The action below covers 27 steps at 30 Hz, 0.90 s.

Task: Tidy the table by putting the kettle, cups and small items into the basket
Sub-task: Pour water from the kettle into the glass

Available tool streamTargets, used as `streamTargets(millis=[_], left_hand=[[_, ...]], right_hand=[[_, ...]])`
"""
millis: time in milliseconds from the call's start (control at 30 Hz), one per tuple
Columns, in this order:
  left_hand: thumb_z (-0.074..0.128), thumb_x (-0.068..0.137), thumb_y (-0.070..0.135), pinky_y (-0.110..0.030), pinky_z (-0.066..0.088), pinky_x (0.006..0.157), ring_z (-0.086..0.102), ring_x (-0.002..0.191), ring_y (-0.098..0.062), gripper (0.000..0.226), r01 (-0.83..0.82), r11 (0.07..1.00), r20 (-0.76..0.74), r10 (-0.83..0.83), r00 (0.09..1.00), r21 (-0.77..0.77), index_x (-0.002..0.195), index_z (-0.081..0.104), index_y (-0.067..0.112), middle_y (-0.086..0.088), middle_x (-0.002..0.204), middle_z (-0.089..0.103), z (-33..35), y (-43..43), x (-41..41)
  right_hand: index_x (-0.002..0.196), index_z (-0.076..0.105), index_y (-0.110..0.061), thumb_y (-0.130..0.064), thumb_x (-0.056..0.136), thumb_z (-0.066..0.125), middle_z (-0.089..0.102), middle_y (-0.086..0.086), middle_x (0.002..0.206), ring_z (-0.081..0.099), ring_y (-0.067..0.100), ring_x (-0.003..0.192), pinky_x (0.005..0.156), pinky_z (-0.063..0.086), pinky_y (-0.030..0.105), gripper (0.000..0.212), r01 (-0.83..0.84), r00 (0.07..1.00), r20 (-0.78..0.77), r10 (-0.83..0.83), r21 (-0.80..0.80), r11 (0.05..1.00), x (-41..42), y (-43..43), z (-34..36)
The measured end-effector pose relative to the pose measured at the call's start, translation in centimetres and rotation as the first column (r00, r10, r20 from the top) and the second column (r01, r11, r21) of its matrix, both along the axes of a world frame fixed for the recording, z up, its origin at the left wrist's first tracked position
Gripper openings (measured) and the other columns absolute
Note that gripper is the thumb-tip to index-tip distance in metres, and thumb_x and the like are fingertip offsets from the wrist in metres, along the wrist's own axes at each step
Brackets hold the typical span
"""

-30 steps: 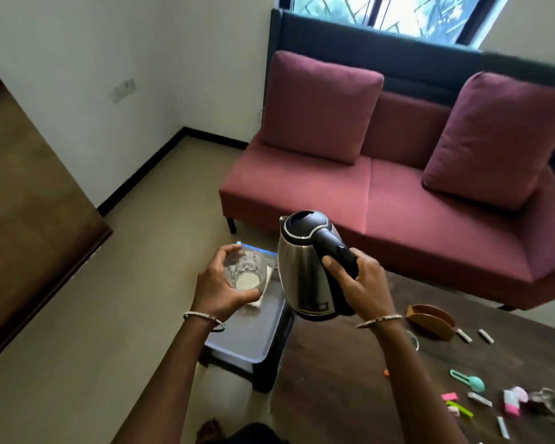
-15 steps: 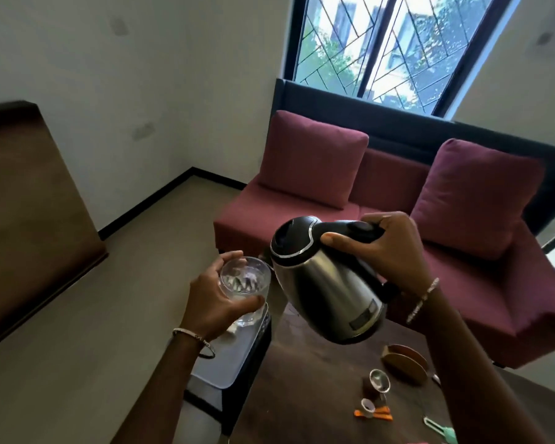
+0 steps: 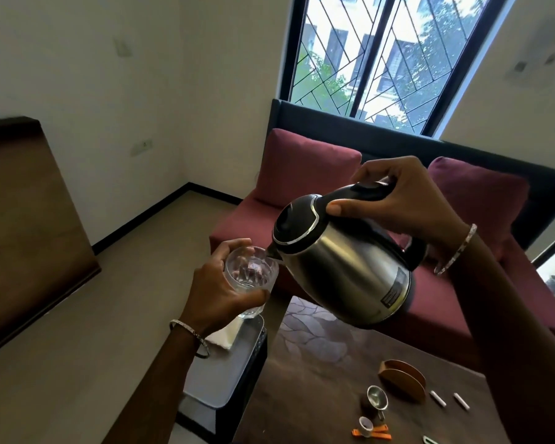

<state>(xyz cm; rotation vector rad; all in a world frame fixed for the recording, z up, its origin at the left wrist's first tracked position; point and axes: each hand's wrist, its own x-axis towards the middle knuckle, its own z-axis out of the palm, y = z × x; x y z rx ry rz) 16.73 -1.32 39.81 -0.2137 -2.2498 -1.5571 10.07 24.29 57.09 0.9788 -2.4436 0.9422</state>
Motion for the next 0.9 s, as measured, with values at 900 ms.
streamTargets(millis=[900], left_hand=[[0.085, 0.049, 0.043, -0.008, 0.05, 0.08, 0.06, 0.101, 0.008, 0.086, 0.087, 0.996, -0.023, -0.087, 0.996, -0.004, 0.128, 0.053, 0.029, 0.021, 0.115, 0.062, 0.2, -4.1, -4.6]], right_hand=[[0.089, 0.081, -0.025, -0.058, 0.061, 0.082, 0.077, -0.001, 0.08, 0.072, 0.022, 0.077, 0.08, 0.057, 0.049, 0.043, -0.076, 0.99, 0.133, 0.04, 0.276, 0.958, -2.8, -7.2, 5.6]])
